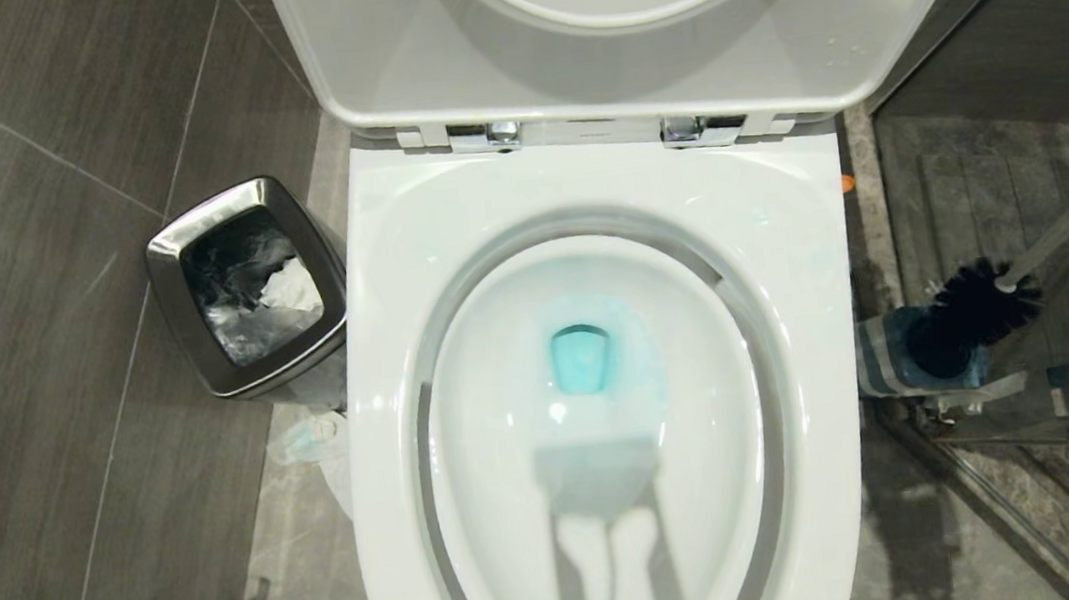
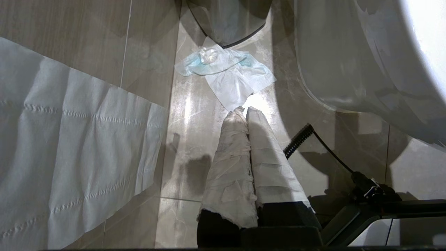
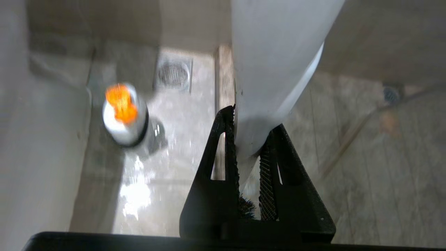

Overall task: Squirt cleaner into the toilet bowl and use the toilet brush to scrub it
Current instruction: Scrub the toilet bowl

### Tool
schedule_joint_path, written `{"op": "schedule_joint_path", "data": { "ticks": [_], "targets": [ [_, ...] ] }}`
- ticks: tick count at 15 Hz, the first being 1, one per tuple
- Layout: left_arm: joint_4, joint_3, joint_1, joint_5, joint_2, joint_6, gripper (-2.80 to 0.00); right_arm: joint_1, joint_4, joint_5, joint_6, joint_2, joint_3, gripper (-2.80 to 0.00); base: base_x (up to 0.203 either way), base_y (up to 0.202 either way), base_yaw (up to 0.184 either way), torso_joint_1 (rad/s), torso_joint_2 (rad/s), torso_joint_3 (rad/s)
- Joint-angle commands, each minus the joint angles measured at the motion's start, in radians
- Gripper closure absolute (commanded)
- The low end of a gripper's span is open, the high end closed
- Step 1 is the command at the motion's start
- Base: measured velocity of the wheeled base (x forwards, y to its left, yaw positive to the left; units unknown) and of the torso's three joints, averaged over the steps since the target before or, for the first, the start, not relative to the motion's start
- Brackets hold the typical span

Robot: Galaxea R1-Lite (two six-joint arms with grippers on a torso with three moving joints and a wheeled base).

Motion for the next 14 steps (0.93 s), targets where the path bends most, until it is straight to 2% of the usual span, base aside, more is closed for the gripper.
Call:
{"op": "schedule_joint_path", "data": {
  "ticks": [1, 6, 9, 11, 14],
  "targets": [
    [0.0, 0.002, 0.0, 0.0, 0.0, 0.0, 0.0, 0.0, 0.129, -0.005, 0.0, -0.096, -0.109, 0.0, 0.0, 0.0, 0.0, 0.0, 0.0, 0.0],
    [0.0, 0.002, 0.0, 0.0, 0.0, 0.0, 0.0, 0.004, 0.514, -0.006, 0.035, -0.183, -0.405, 0.0, 0.0, 0.0, 0.0, 0.0, 0.0, 0.0],
    [0.0, 0.002, 0.0, 0.0, 0.0, 0.0, 0.0, 0.026, 0.747, -0.005, 0.096, -0.198, -0.569, 0.0, 0.0, 0.0, 0.0, 0.0, 0.0, 0.0],
    [0.0, 0.002, 0.0, 0.0, 0.0, 0.0, 0.0, 0.089, 0.894, -0.002, 0.122, -0.223, -0.649, 0.0, 0.0, 0.0, 0.0, 0.0, 0.0, 0.0],
    [0.0, 0.002, 0.0, 0.0, 0.0, 0.0, 0.0, 0.252, 1.015, -0.001, 0.124, -0.265, -0.693, 0.0, 0.0, 0.0, 0.0, 0.0, 0.0, 0.0]
  ]
}}
